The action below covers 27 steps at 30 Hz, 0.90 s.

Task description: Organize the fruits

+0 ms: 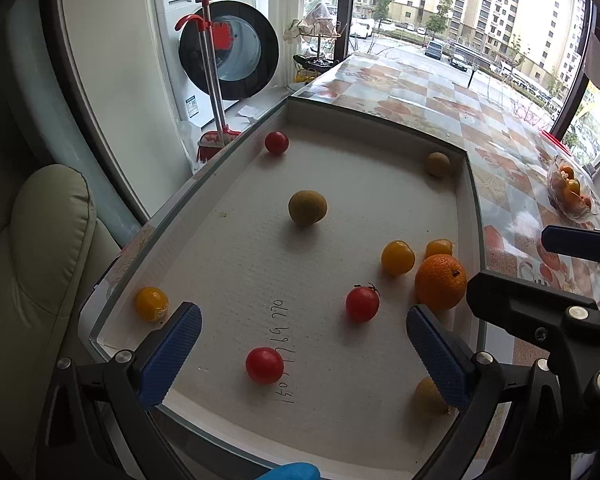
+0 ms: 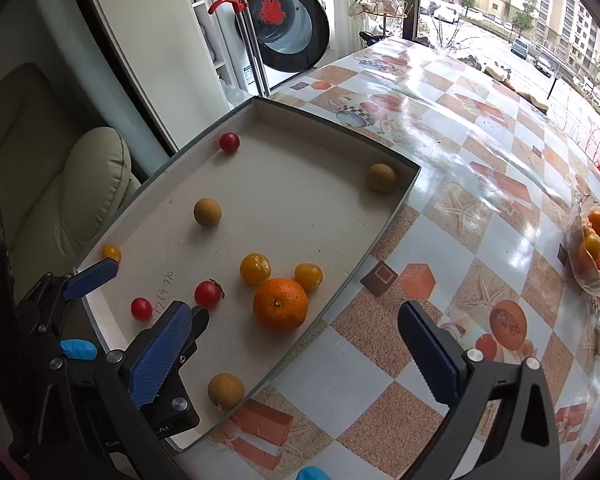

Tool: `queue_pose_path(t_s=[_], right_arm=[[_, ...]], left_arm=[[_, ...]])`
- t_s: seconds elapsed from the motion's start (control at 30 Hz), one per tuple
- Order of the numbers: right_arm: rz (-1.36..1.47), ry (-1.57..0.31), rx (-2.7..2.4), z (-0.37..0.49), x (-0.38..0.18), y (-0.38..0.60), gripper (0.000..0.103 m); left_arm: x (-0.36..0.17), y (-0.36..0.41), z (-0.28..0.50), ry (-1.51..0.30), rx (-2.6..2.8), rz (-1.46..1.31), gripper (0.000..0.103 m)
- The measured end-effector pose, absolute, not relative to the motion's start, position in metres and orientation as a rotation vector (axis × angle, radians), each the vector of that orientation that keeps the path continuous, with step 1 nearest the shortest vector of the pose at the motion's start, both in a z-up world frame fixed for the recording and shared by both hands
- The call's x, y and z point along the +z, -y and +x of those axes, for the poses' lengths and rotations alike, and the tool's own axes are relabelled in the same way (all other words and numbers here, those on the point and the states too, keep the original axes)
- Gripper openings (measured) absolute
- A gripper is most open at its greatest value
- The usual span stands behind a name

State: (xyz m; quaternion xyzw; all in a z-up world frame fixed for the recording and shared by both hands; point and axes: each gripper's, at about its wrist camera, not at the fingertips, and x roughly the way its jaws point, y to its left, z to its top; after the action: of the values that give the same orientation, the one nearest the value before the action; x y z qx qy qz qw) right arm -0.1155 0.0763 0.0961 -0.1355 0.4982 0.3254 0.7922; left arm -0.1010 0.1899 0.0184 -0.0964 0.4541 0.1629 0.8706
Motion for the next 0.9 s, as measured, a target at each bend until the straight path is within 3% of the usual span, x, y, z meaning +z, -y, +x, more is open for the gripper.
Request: queue_pose_path(t_s=[0.13, 0.9], right_arm=[[-0.291, -1.07, 0.683, -0.121, 0.102, -0.083, 0.103], [-0.345, -1.089, 0.672, -0.136, 0.091, -0.123, 0.103]], left_arm=[[0.024, -0.217, -0.118, -0.942, 0.35, -0.179, 0.103], [0.032, -0.216, -0.139, -0.945, 0.347, -0.107, 0.103]])
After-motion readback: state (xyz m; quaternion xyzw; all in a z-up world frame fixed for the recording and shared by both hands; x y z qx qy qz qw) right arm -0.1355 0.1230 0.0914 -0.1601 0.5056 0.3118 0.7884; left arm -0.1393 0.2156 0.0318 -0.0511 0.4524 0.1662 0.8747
